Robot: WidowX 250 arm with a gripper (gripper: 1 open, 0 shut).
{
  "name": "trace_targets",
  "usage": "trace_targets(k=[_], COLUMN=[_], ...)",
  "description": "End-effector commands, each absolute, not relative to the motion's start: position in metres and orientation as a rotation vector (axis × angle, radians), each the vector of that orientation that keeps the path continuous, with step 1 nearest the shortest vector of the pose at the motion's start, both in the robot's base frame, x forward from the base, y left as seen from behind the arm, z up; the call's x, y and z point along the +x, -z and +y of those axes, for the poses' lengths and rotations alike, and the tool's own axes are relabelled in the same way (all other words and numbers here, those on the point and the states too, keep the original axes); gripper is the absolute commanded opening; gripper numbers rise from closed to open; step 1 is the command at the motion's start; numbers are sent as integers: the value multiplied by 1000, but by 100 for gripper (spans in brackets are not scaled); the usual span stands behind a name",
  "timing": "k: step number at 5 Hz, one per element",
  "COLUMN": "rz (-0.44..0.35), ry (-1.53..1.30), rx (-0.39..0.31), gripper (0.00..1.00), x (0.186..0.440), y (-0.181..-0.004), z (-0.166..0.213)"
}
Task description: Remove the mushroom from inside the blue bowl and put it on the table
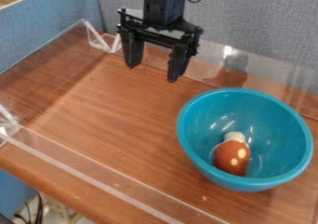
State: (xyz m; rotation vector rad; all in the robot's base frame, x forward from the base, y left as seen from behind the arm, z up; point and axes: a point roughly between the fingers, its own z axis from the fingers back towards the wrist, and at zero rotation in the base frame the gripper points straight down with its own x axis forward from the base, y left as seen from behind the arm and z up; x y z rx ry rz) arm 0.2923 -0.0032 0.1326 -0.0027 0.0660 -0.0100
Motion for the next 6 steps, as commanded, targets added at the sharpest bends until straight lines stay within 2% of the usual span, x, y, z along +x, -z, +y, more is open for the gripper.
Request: trace_targets(k=[1, 2, 4, 5, 6], rz=[67, 70, 56, 72, 88], ry=[54, 104, 285, 309, 307], rx=[-9, -17, -21, -21, -19], gripper=[100, 100, 100, 100, 100], x=[291, 290, 282, 280, 280], y=[-129, -123, -89, -56, -43], z=[-18, -35, -104, -114, -114])
